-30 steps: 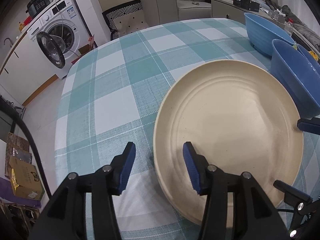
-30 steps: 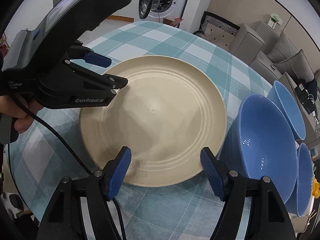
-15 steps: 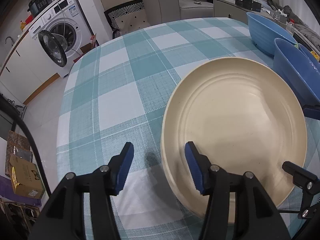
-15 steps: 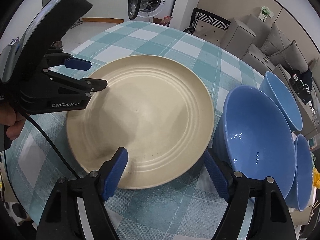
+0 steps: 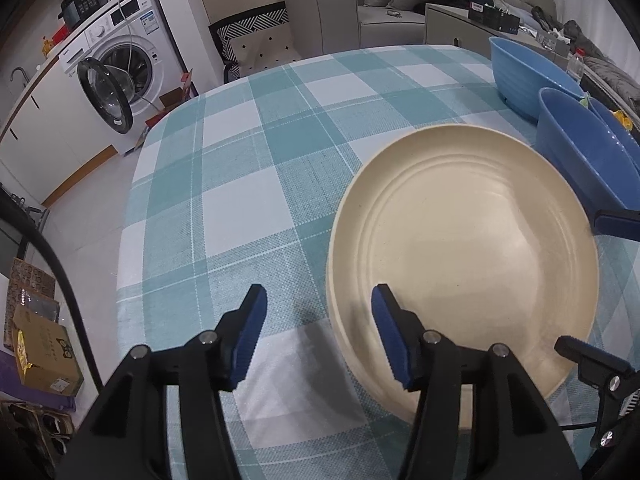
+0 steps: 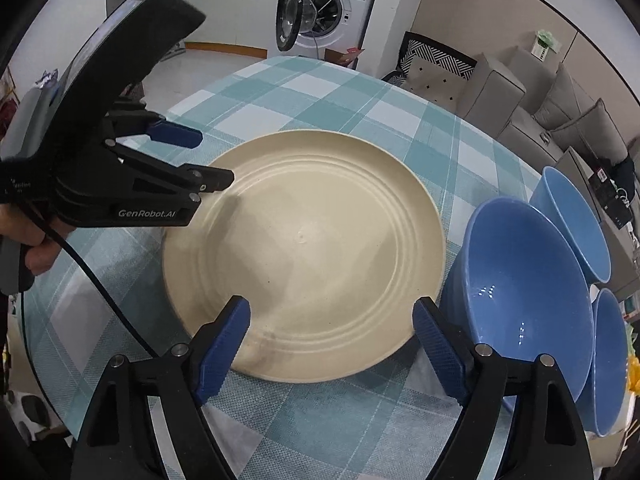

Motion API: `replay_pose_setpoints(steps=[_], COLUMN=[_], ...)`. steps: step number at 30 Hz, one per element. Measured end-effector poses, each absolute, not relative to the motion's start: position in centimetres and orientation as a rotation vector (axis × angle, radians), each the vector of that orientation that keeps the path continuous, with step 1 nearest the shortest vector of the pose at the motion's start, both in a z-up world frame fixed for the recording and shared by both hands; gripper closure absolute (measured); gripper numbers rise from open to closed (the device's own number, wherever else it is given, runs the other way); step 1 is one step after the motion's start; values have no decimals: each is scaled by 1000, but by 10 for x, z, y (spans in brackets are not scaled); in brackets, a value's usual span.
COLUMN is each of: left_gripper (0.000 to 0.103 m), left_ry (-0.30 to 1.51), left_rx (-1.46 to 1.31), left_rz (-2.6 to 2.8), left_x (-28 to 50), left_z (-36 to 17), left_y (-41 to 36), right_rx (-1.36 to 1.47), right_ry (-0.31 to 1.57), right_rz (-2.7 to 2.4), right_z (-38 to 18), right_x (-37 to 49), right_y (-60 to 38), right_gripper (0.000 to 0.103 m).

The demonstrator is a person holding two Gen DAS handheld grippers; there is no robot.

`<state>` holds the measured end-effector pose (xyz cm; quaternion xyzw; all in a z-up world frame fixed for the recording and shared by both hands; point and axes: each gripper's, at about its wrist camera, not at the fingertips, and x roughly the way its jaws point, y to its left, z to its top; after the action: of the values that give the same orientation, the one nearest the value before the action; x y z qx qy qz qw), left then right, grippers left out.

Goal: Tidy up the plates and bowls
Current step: 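Raise both tools and pull them back from the plate stack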

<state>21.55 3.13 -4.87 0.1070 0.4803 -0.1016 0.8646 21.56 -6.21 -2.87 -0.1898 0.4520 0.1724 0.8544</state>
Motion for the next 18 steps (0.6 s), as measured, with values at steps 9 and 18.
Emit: replay_pose_setpoints(steps=[9, 18], left_gripper=[44, 1], left_ry=[921, 778], left_rx=[143, 54], left_rz=[-253, -218], left_x=[195, 176], left_z=[-5, 43], left_y=[37, 44], right_rx=[-288, -247], right_ry=[857, 778], right_rz=[426, 461], right_z=[13, 60], right_x=[209, 198], right_y=[-74, -97], right_gripper=[4, 0])
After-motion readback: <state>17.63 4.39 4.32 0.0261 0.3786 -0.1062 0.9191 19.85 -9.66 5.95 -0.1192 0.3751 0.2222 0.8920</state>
